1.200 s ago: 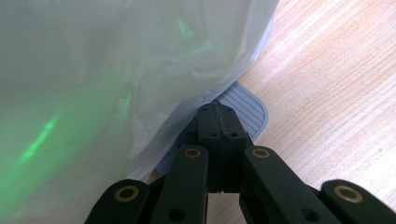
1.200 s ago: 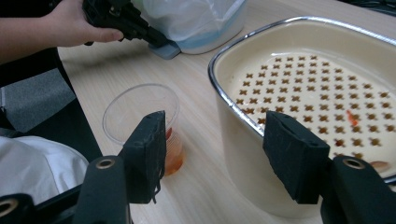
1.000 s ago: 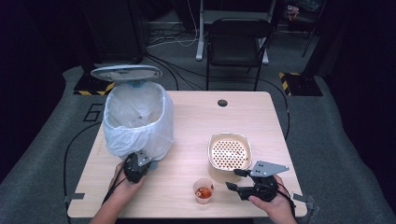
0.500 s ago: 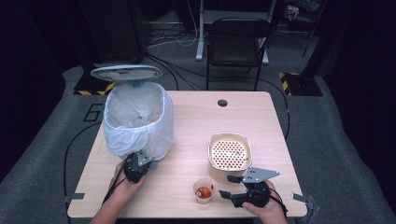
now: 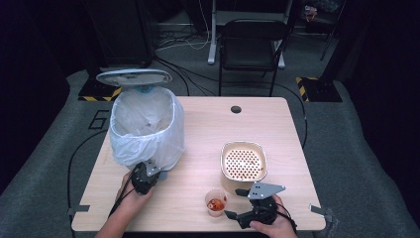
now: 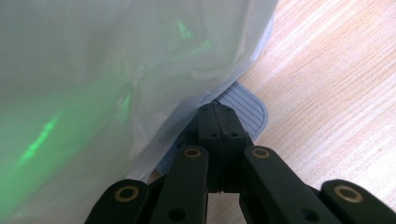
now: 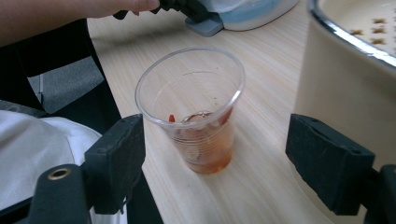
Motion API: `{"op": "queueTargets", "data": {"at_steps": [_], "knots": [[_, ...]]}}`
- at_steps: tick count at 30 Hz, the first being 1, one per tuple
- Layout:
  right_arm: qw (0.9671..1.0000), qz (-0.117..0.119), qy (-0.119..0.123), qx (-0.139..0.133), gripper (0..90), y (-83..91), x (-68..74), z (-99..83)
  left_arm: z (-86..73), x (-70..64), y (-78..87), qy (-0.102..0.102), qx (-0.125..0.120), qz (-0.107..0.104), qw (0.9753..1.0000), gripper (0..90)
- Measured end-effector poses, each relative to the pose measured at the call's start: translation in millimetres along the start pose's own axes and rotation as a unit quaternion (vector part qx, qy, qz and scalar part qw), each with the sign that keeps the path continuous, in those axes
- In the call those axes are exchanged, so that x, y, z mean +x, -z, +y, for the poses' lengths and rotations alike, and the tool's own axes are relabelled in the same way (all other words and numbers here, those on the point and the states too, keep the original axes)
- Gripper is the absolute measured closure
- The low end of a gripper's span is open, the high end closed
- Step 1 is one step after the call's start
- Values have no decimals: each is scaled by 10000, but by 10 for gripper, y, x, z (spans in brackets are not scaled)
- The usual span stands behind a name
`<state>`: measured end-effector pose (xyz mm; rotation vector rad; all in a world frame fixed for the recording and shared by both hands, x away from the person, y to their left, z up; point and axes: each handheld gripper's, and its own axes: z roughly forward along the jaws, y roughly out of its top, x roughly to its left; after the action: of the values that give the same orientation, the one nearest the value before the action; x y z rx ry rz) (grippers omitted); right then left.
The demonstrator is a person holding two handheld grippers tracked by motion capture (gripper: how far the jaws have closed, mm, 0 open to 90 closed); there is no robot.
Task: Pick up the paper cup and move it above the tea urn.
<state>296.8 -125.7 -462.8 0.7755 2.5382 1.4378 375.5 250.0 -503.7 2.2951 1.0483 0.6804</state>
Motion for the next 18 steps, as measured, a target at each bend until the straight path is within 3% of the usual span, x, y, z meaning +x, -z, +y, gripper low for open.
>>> {"op": "queueTargets", "data": {"at_steps": [6,18], "knots": [[9999,82,58,89,187,-162,73,32,1,4,1,-15,-3,-33,10000,900],[9995,22,278,176,219,-380,130,69,-2,2,7,-9,20,-14,10000,900]]}}
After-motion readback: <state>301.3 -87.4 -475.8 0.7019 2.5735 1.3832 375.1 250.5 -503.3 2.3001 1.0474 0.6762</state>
